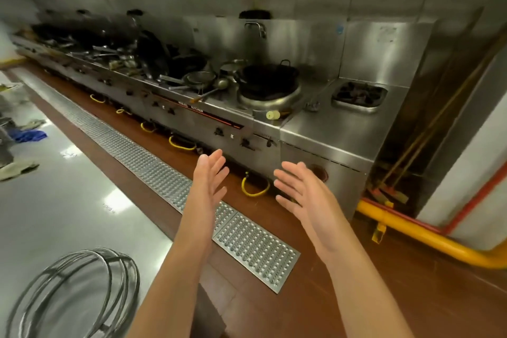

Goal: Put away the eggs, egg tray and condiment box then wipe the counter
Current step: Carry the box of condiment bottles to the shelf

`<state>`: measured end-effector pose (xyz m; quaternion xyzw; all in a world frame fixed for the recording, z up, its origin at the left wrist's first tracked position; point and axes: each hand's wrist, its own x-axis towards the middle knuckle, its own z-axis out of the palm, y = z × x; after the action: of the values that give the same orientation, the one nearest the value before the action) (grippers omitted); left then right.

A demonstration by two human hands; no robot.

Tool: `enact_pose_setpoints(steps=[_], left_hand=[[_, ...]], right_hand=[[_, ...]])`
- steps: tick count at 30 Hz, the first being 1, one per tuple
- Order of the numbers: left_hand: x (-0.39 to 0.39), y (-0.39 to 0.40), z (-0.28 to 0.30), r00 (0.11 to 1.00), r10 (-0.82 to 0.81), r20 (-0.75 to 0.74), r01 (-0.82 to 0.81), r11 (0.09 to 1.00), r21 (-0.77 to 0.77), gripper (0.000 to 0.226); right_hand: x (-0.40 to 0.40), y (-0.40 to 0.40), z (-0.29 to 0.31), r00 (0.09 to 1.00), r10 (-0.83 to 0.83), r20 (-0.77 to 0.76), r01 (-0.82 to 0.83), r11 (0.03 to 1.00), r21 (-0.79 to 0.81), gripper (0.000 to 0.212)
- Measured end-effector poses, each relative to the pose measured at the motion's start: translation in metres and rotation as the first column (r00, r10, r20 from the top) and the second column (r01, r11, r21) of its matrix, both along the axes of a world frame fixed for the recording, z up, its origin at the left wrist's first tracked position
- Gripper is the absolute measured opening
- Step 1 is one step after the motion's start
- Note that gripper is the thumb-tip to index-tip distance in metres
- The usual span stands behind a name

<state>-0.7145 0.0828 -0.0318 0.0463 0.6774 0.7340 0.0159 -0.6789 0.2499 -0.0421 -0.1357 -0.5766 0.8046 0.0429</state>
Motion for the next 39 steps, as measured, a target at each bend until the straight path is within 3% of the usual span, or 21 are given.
enact_pose_setpoints(steps=[7, 10, 15, 19, 22, 31, 34, 39], left_hand=[[-0.134, 0.040, -0.037, 0.997, -0.026, 0.079, 0.022, 0.999, 0.048, 0.081], [-0.200, 0.061, -0.039, 0.993, -0.060, 0.101, 0.051, 0.995, 0.084, 0.068], [-0.288, 0.086, -0.022, 0.991, -0.125, 0.043, 0.121, 0.989, 0.085, 0.075], [-0.339, 0.078, -0.015, 0.996, -0.087, -0.016, 0.088, 0.993, 0.083, 0.080], [-0.374, 0.059, -0.018, 1.000, -0.027, 0.001, 0.027, 0.997, 0.074, 0.086], [-0.479, 0.017, -0.008, 0.945, 0.285, 0.164, -0.307, 0.942, 0.133, 0.062], [-0.498, 0.018, -0.004, 0.915, 0.400, 0.042, -0.402, 0.914, 0.057, 0.069], [-0.521, 0.011, -0.013, 0.797, 0.604, 0.016, -0.603, 0.796, 0.052, 0.070]], right_hand=[[-0.122, 0.033, -0.020, 0.998, 0.005, 0.064, -0.012, 0.994, 0.107, 0.048], [-0.179, 0.046, -0.010, 0.996, 0.026, 0.080, -0.040, 0.983, 0.181, 0.051], [-0.261, 0.071, 0.010, 0.999, -0.027, 0.036, 0.018, 0.972, 0.234, 0.051], [-0.317, 0.072, 0.015, 0.999, 0.006, 0.037, -0.014, 0.975, 0.221, 0.053], [-0.366, 0.064, 0.012, 0.996, 0.077, 0.041, -0.084, 0.977, 0.197, 0.051], [-0.513, 0.025, -0.002, 0.921, 0.390, 0.010, -0.389, 0.916, 0.103, 0.049], [-0.561, 0.015, 0.007, 0.879, 0.476, -0.014, -0.473, 0.876, 0.089, 0.048], [-0.620, -0.013, 0.001, 0.786, 0.617, -0.045, -0.614, 0.787, 0.061, 0.048]])
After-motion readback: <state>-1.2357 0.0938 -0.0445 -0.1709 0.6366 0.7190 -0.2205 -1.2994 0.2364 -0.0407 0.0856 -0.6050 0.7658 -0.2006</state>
